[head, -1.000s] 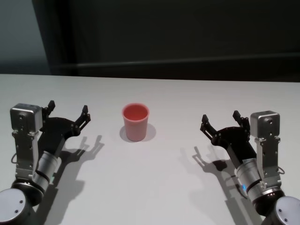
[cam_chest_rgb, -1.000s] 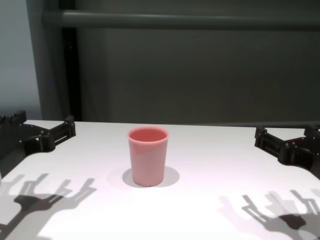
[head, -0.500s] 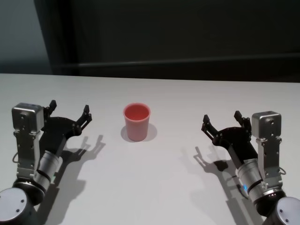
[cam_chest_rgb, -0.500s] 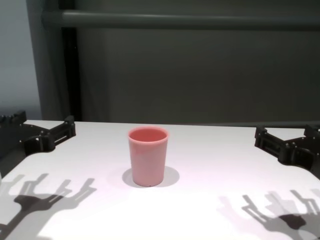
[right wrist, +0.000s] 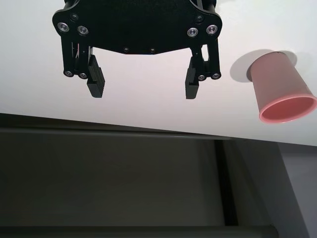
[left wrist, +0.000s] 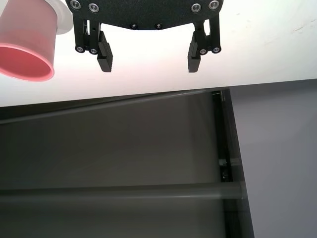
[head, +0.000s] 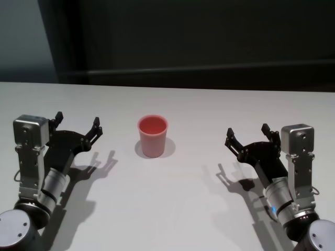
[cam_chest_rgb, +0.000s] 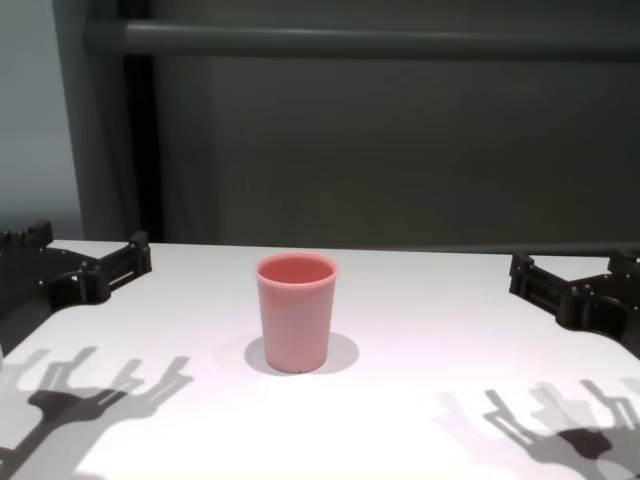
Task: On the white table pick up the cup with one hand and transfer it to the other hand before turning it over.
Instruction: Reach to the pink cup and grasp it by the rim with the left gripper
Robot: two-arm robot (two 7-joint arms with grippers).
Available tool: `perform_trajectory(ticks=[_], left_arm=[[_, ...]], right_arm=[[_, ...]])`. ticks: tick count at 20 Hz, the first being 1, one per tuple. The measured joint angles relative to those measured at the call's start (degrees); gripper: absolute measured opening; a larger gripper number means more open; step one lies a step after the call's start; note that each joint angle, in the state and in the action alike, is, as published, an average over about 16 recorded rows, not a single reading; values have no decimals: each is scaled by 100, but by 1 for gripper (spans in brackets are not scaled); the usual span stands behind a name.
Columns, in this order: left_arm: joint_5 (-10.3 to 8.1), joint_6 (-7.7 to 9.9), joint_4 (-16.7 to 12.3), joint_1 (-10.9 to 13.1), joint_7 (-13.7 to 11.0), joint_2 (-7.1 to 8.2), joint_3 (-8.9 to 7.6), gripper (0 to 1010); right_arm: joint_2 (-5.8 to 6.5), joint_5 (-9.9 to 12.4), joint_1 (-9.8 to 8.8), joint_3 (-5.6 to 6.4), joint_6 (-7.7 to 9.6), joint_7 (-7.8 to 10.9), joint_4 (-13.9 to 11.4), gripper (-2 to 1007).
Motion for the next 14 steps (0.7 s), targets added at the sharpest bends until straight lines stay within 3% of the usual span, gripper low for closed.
perform_trajectory(ticks=[14], left_arm=[[0,0,0,0,0,0,0,1001]], right_arm=[[0,0,0,0,0,0,0,1002]])
